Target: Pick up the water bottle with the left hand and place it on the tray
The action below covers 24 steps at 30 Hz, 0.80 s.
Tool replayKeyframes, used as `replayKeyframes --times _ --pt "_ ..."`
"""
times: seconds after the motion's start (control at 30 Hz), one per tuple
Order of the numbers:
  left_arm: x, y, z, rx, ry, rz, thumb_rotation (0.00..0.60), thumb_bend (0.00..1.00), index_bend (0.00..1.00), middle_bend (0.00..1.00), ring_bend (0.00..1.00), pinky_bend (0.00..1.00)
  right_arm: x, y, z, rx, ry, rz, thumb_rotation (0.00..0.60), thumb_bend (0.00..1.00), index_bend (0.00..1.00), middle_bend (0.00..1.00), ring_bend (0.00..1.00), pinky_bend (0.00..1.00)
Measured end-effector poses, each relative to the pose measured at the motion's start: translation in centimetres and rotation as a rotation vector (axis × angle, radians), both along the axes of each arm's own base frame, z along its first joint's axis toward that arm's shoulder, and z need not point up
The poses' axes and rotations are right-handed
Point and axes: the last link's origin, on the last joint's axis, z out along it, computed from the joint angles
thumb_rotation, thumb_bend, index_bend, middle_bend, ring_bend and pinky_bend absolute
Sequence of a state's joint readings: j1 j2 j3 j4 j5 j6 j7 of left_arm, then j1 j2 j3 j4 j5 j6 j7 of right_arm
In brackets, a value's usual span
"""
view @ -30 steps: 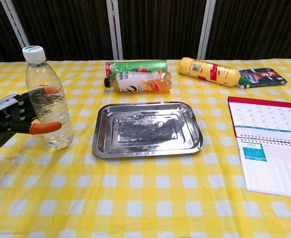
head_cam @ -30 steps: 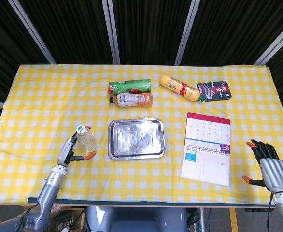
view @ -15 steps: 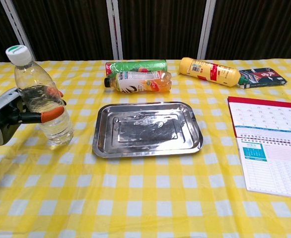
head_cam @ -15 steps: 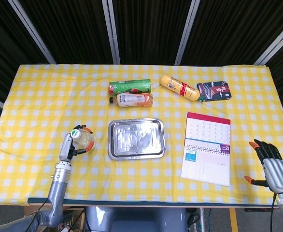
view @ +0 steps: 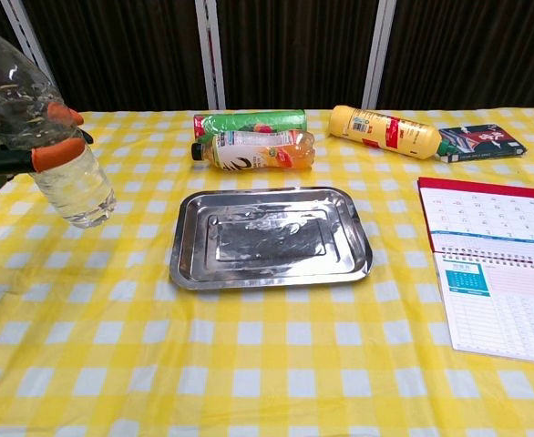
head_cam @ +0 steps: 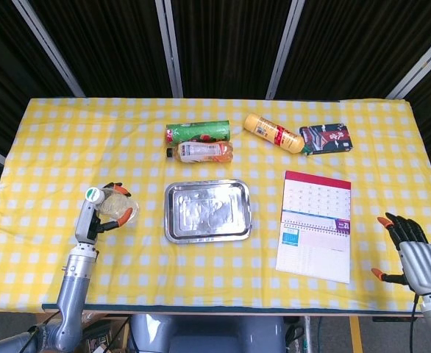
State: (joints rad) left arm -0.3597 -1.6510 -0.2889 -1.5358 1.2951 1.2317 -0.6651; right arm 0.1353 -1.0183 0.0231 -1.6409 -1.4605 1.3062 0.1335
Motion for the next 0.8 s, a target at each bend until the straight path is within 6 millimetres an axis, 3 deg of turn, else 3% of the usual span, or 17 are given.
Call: replayKeyframes --times 0.2,0.53,0.63,0.8 --pt "2.6 0.2 1.6 -0.030 0.004 -0.033 0.600 0.51 0.75 0.76 0.19 0.08 -0.2 0.0 0.1 0.001 0.000 -0.008 0.600 0.16 0.13 0.07 0.00 0.00" --pt "12.0 -0.6 6.1 0.020 -0.002 -0.200 0.600 0.51 0.75 0.76 0.20 0.08 -0.2 -0.1 0.0 0.006 -0.001 -0.007 0.600 0.16 0.13 0.07 0.00 0.00" --pt "14.0 -1.3 7.7 0.053 0.012 -0.232 0.600 0.51 0.75 0.76 0.20 0.08 -0.1 0.0 0.1 0.005 -0.004 -0.007 0.600 0.16 0.13 0.07 0.00 0.00" --pt "14.6 -2.2 9.6 0.088 0.023 -0.215 0.600 0.51 0.76 0.76 0.20 0.08 -0.1 0.0 0.1 0.004 -0.006 -0.005 0.600 0.16 0.13 0.07 0.00 0.00"
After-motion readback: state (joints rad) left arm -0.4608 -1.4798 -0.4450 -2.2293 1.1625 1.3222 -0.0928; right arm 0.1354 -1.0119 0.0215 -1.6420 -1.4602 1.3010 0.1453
